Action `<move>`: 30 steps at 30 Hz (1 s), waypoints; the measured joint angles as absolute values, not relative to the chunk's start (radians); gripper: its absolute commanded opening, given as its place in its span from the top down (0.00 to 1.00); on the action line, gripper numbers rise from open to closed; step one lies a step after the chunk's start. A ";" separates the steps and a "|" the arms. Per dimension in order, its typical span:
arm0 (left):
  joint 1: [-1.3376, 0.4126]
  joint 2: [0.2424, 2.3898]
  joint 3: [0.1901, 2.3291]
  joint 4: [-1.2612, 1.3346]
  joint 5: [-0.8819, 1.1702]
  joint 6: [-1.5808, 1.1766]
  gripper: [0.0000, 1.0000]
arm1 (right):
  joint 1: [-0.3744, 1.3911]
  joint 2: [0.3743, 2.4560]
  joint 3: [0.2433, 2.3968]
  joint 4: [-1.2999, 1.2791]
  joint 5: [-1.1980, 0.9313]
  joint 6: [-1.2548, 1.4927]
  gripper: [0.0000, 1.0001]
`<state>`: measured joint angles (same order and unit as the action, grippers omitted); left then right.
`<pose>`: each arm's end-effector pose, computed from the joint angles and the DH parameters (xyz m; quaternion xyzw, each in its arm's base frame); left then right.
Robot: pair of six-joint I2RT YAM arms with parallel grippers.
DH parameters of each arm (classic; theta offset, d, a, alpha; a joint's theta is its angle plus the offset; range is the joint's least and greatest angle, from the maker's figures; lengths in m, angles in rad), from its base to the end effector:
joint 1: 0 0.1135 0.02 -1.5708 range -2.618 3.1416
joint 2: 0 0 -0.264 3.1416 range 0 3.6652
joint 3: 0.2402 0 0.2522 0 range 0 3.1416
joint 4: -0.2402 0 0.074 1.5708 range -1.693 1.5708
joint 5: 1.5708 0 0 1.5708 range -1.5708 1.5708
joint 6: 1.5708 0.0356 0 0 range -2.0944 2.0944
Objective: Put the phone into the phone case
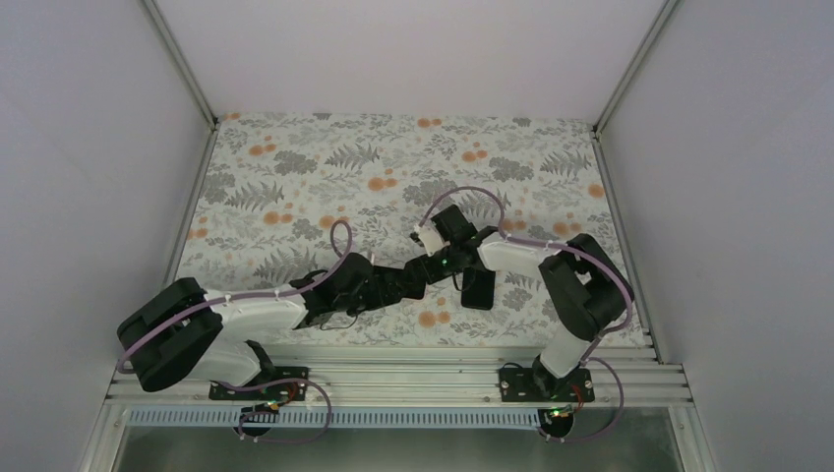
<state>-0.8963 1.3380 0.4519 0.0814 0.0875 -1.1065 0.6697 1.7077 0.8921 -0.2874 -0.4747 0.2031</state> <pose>0.1452 -0.1866 0.1397 -0.0809 0.9232 -0.3364 0.1671 0.2371 0.2085 0.1435 -0.2716 0.9073 0.3025 0.1075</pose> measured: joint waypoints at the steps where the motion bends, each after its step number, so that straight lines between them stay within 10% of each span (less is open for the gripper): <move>1: -0.891 1.338 0.452 0.081 0.090 -1.103 0.00 | 0.667 1.702 0.883 -0.284 -0.479 0.203 0.14; 30: -0.781 1.411 0.523 0.047 0.084 -0.937 0.00 | 0.697 1.497 0.750 -0.273 -0.462 0.292 0.15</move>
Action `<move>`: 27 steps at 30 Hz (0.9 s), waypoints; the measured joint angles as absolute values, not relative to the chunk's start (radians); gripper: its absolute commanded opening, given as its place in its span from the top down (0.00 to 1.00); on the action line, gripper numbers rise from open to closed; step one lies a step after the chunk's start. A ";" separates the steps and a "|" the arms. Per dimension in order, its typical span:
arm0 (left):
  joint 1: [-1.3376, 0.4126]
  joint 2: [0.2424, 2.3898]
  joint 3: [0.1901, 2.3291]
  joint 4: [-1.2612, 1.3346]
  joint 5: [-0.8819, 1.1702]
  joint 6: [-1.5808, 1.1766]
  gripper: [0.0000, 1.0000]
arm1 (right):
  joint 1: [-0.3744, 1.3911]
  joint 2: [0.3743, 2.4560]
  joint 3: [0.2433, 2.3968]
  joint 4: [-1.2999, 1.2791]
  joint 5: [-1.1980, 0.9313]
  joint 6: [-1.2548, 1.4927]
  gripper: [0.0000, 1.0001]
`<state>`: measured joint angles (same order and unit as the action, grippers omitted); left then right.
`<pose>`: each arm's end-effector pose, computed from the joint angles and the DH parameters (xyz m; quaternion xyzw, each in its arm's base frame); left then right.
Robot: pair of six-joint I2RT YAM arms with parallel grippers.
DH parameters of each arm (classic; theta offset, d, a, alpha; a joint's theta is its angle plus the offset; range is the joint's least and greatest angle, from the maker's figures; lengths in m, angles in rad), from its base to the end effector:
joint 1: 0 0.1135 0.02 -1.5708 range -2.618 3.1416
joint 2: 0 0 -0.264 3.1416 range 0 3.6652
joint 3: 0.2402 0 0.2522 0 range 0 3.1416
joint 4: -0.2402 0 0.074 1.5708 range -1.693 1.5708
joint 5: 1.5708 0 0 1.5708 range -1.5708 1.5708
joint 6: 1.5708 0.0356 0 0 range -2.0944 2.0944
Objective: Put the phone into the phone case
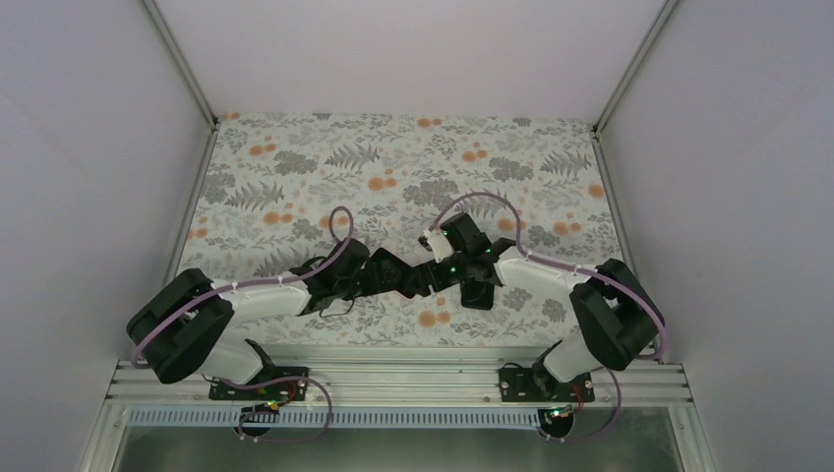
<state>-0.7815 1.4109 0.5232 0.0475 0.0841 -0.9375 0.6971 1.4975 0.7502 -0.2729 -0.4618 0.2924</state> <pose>0.1769 -0.1797 0.1405 -0.0577 0.9315 -0.2960 0.2033 0.2018 0.1897 0.1641 -0.2492 0.9052 0.3195 0.1283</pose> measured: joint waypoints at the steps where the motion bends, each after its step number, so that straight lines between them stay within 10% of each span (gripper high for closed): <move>1: -0.781 1.404 0.514 0.052 0.086 -0.941 0.00 | 0.692 1.501 0.764 -0.278 -0.451 0.290 0.15; 27: -0.736 1.455 0.522 0.141 0.122 -0.931 0.00 | 0.683 1.695 0.865 -0.259 -0.450 0.249 0.22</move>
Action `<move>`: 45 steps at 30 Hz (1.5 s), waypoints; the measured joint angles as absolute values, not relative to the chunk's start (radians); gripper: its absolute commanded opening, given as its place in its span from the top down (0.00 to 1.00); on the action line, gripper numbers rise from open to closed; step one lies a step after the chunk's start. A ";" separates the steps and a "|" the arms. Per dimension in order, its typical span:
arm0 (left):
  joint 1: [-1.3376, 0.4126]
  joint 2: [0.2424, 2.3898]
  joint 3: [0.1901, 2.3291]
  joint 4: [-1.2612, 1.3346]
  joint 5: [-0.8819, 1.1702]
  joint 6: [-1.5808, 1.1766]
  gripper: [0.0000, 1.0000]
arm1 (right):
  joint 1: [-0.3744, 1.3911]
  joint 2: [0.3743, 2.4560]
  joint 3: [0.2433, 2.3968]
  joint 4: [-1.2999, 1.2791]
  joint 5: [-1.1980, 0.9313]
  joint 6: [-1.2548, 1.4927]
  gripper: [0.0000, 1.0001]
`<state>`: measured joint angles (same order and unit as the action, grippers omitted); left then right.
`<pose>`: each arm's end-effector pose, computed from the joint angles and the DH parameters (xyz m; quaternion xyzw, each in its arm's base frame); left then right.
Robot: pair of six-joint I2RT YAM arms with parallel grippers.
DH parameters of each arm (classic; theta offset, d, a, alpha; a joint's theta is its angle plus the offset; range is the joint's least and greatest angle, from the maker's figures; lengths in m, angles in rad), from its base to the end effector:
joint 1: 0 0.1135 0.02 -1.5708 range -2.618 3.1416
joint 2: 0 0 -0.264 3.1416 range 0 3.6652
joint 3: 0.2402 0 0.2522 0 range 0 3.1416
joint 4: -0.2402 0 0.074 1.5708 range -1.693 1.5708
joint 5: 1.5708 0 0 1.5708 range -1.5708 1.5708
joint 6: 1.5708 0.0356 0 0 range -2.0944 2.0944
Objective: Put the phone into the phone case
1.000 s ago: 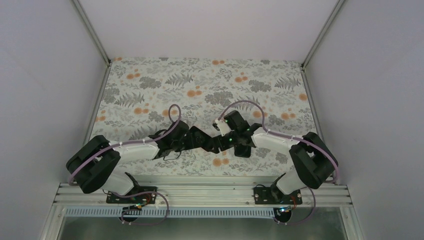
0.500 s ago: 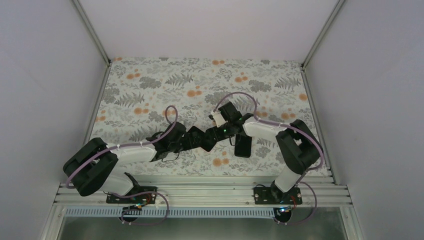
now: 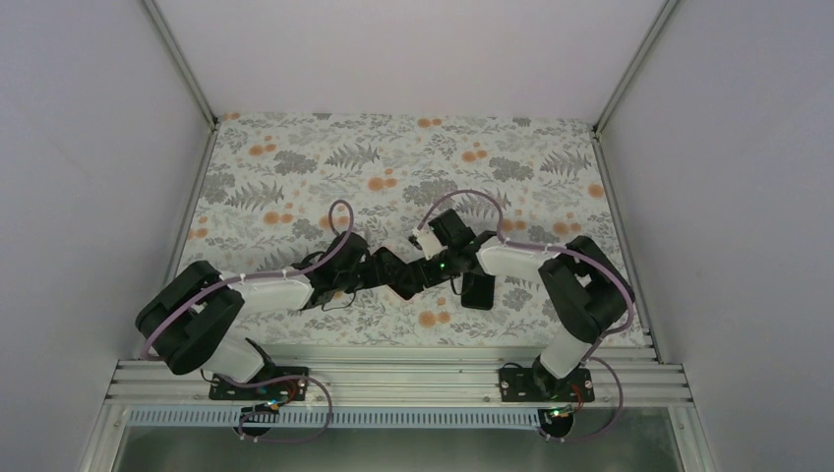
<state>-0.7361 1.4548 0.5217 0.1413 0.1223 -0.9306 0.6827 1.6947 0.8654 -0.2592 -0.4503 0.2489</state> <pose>0.1900 -0.1780 0.1368 -0.0666 0.9213 -0.3186 0.2130 0.2319 0.2085 0.1414 -0.2558 0.9129 0.2982 0.1106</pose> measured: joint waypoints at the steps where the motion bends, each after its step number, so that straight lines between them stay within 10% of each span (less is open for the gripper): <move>1: -0.735 1.460 0.526 0.141 0.123 -0.929 0.00 | 0.693 1.689 0.854 -0.250 -0.466 0.253 0.23; 21: -0.726 1.475 0.591 0.027 0.111 -0.849 0.00 | 0.764 1.517 0.731 -0.199 -0.553 0.375 0.31; 45: -0.862 1.397 0.550 -0.088 0.053 -0.928 0.19 | 0.758 1.593 0.759 -0.284 -0.418 0.368 0.76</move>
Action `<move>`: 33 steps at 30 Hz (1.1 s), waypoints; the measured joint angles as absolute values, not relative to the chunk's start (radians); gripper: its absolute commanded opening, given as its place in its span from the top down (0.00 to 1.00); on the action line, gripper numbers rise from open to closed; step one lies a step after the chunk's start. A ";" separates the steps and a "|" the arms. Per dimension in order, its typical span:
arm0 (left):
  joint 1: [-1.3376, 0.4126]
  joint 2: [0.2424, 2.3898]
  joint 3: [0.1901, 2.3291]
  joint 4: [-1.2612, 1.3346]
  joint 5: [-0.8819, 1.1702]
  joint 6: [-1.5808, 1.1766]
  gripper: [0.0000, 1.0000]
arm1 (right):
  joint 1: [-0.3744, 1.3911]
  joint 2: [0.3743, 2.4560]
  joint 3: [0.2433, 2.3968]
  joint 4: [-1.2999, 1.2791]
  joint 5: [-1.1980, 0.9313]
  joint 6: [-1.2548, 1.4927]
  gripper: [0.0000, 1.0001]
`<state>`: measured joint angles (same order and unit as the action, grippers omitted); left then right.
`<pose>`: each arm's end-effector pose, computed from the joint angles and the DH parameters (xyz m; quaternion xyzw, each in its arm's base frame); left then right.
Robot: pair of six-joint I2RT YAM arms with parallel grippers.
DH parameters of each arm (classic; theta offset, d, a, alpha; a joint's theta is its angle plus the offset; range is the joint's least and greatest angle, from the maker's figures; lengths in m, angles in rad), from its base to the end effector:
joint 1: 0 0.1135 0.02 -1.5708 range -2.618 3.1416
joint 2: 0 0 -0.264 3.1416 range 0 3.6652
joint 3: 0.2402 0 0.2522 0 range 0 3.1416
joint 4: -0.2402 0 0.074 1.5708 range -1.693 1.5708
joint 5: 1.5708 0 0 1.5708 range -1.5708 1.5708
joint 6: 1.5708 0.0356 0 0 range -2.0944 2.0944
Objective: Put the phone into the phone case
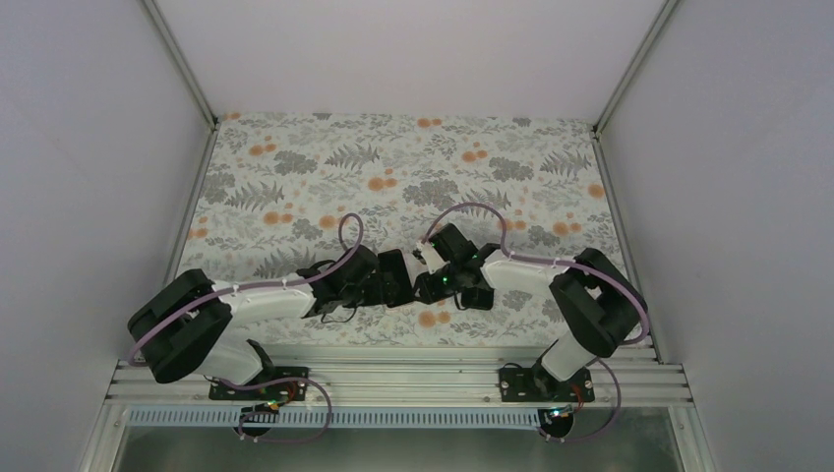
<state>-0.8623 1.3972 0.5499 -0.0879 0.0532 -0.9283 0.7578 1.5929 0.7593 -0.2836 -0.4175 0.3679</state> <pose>0.1590 -0.1885 0.1415 -0.0230 0.9493 -0.2596 0.1756 0.1946 0.2040 0.1406 -0.2304 0.9262 0.2882 0.0783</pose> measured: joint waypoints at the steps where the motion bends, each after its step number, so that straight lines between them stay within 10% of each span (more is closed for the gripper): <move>1: -0.862 1.401 0.550 -0.084 0.053 -0.928 0.20 | 0.758 1.597 0.759 -0.284 -0.418 0.368 0.78; 23: -0.865 1.449 0.563 -0.019 0.053 -0.929 0.26 | 0.773 1.700 0.866 -0.347 -0.368 0.369 0.94; 33: -0.858 1.397 0.543 -0.081 0.016 -0.944 0.25 | 0.786 1.634 0.848 -0.373 -0.269 0.373 0.60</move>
